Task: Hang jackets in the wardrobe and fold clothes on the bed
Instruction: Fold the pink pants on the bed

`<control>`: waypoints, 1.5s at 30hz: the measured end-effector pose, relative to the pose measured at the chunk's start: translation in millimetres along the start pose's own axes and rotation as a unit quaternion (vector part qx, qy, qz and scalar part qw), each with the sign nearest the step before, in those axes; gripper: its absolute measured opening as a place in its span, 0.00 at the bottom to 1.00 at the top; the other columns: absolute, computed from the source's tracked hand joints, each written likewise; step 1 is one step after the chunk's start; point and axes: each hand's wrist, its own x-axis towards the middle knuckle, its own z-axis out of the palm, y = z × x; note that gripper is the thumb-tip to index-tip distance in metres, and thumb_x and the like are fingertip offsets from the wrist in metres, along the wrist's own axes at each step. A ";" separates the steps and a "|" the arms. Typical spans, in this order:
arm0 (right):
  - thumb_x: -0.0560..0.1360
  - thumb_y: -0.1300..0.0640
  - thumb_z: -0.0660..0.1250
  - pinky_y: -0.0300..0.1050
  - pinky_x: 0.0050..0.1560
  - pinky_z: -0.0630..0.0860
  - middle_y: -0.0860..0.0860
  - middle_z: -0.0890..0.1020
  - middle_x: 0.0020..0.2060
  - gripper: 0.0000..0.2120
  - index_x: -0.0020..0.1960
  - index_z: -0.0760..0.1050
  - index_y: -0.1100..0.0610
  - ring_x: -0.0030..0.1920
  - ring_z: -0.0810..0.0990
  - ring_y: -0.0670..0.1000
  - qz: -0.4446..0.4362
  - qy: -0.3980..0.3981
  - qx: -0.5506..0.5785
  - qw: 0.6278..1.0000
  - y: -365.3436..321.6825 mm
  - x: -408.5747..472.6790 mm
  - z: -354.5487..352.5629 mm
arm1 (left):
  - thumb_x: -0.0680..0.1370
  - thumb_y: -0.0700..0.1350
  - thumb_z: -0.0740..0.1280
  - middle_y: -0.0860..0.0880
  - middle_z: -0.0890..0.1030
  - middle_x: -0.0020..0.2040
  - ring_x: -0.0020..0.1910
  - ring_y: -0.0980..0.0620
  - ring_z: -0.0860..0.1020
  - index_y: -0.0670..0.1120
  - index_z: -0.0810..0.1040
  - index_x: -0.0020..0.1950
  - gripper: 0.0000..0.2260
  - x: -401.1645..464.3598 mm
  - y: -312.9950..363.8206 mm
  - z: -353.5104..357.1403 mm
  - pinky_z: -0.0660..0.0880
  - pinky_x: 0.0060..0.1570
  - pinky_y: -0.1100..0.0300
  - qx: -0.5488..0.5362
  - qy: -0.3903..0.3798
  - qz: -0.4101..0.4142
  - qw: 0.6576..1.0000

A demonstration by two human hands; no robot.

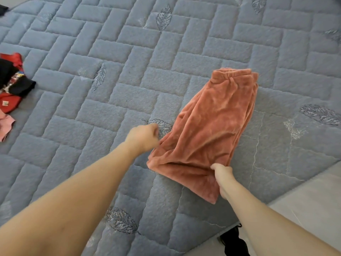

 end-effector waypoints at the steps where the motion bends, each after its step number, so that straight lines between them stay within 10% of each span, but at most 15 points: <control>1: 0.75 0.51 0.67 0.60 0.64 0.72 0.59 0.73 0.64 0.28 0.69 0.61 0.59 0.60 0.75 0.61 -0.020 -0.004 0.016 1.000 -5.7 -0.2 -0.8 | 0.75 0.43 0.59 0.47 0.81 0.44 0.48 0.43 0.78 0.45 0.74 0.45 0.06 1.6 13.9 2.5 0.76 0.49 0.49 -0.098 0.012 0.018 0.995; 4: 0.72 0.39 0.68 0.62 0.66 0.70 0.56 0.72 0.65 0.36 0.71 0.61 0.57 0.63 0.74 0.61 -0.034 0.017 0.068 0.997 -24.6 4.8 6.4 | 0.78 0.44 0.60 0.43 0.81 0.46 0.48 0.42 0.78 0.41 0.75 0.44 0.08 6.5 54.2 20.1 0.75 0.49 0.50 -0.184 -0.021 0.033 0.982; 9: 0.79 0.44 0.63 0.54 0.66 0.67 0.62 0.70 0.67 0.31 0.72 0.60 0.62 0.66 0.71 0.62 -0.056 0.071 -0.004 0.996 -39.4 25.2 11.2 | 0.80 0.45 0.56 0.41 0.79 0.54 0.51 0.40 0.77 0.41 0.77 0.51 0.12 23.3 88.3 34.5 0.73 0.47 0.52 -0.095 0.138 0.091 0.982; 12: 0.80 0.45 0.60 0.54 0.67 0.65 0.62 0.69 0.68 0.29 0.73 0.59 0.62 0.67 0.69 0.62 -0.050 0.049 -0.016 0.997 -39.6 31.3 9.0 | 0.81 0.59 0.53 0.42 0.76 0.64 0.56 0.38 0.77 0.45 0.71 0.68 0.24 30.9 99.3 30.7 0.71 0.51 0.55 -0.144 0.019 -0.040 0.989; 16: 0.81 0.49 0.60 0.51 0.67 0.63 0.61 0.69 0.69 0.26 0.72 0.59 0.63 0.67 0.69 0.61 -0.017 0.065 -0.001 0.998 -48.2 33.9 6.2 | 0.77 0.54 0.67 0.44 0.81 0.54 0.50 0.44 0.80 0.46 0.75 0.54 0.13 37.2 104.2 17.8 0.78 0.54 0.49 -0.367 -0.192 -0.170 0.894; 19: 0.82 0.53 0.60 0.53 0.69 0.63 0.62 0.67 0.70 0.26 0.74 0.57 0.63 0.69 0.68 0.61 -0.023 0.038 -0.012 0.999 -49.4 35.3 2.4 | 0.77 0.45 0.67 0.43 0.82 0.52 0.50 0.45 0.81 0.46 0.77 0.52 0.05 53.1 100.3 19.2 0.78 0.54 0.49 -0.469 -0.048 -0.142 0.871; 22: 0.82 0.54 0.59 0.51 0.69 0.63 0.59 0.69 0.70 0.23 0.73 0.59 0.62 0.68 0.69 0.59 -0.018 0.045 0.028 0.998 -55.3 31.9 4.8 | 0.75 0.47 0.69 0.50 0.77 0.42 0.40 0.51 0.76 0.49 0.69 0.41 0.09 61.0 91.0 18.1 0.73 0.40 0.55 -0.371 0.100 -0.112 0.917; 29: 0.81 0.60 0.57 0.54 0.66 0.68 0.64 0.68 0.69 0.22 0.73 0.59 0.65 0.67 0.69 0.63 0.075 0.051 0.194 0.977 -51.7 43.9 4.4 | 0.77 0.49 0.70 0.44 0.85 0.50 0.51 0.43 0.84 0.44 0.80 0.57 0.12 51.0 79.8 6.4 0.80 0.54 0.48 -0.459 -0.184 -0.133 0.859; 35: 0.85 0.51 0.49 0.45 0.70 0.59 0.59 0.67 0.72 0.22 0.74 0.60 0.62 0.71 0.65 0.58 0.066 0.086 0.172 0.979 -64.4 26.0 15.2 | 0.79 0.54 0.64 0.49 0.76 0.39 0.39 0.46 0.75 0.45 0.68 0.44 0.14 57.8 79.0 4.8 0.70 0.37 0.53 -0.148 0.073 0.009 0.986; 38: 0.82 0.53 0.58 0.54 0.64 0.66 0.61 0.67 0.68 0.22 0.72 0.58 0.61 0.66 0.70 0.63 -0.026 0.101 -0.066 0.992 -54.6 13.2 9.2 | 0.79 0.45 0.64 0.45 0.75 0.44 0.42 0.42 0.73 0.43 0.70 0.49 0.06 48.6 73.9 14.1 0.69 0.38 0.50 0.094 0.245 0.212 0.941; 42: 0.73 0.60 0.68 0.58 0.46 0.74 0.60 0.75 0.49 0.09 0.52 0.72 0.60 0.47 0.76 0.63 -0.394 0.285 -0.274 0.830 -25.1 -14.1 -6.3 | 0.73 0.45 0.61 0.47 0.71 0.44 0.40 0.46 0.70 0.46 0.71 0.46 0.05 5.9 55.7 45.7 0.65 0.36 0.52 0.257 0.138 0.573 0.766; 45: 0.70 0.53 0.68 0.56 0.45 0.74 0.54 0.75 0.41 0.07 0.42 0.73 0.57 0.42 0.76 0.59 -0.576 0.090 -0.416 0.698 6.6 -34.9 -1.4 | 0.68 0.56 0.66 0.42 0.71 0.66 0.59 0.41 0.73 0.41 0.68 0.69 0.33 -11.5 18.5 66.5 0.72 0.56 0.47 0.382 0.023 0.452 0.806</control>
